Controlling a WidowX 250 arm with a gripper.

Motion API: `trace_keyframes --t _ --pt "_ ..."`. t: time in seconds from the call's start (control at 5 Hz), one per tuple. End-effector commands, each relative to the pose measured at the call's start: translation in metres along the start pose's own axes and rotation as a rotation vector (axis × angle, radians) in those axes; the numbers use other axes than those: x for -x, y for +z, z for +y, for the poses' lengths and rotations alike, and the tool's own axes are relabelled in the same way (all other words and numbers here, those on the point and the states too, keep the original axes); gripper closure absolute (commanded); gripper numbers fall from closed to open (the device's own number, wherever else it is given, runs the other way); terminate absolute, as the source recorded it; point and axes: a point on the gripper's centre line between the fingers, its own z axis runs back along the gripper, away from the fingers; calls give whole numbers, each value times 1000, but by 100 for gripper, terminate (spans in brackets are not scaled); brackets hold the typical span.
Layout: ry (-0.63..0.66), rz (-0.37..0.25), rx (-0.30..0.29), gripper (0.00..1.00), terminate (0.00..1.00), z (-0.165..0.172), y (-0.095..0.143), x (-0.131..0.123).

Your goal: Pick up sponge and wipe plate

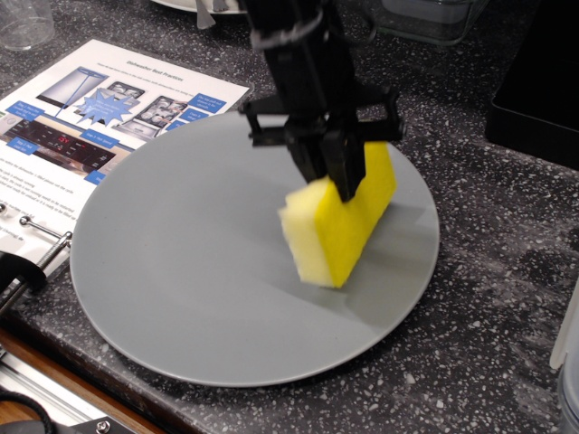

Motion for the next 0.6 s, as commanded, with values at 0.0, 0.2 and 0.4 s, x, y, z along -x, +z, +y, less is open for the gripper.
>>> trace_keyframes --t 0.0,0.2,0.4 --pt "4 -149 -24 100 0 34 7 -11" --pt "23 -144 -47 100 0 56 13 -24" --pt "61 -100 -87 100 0 78 6 -32"
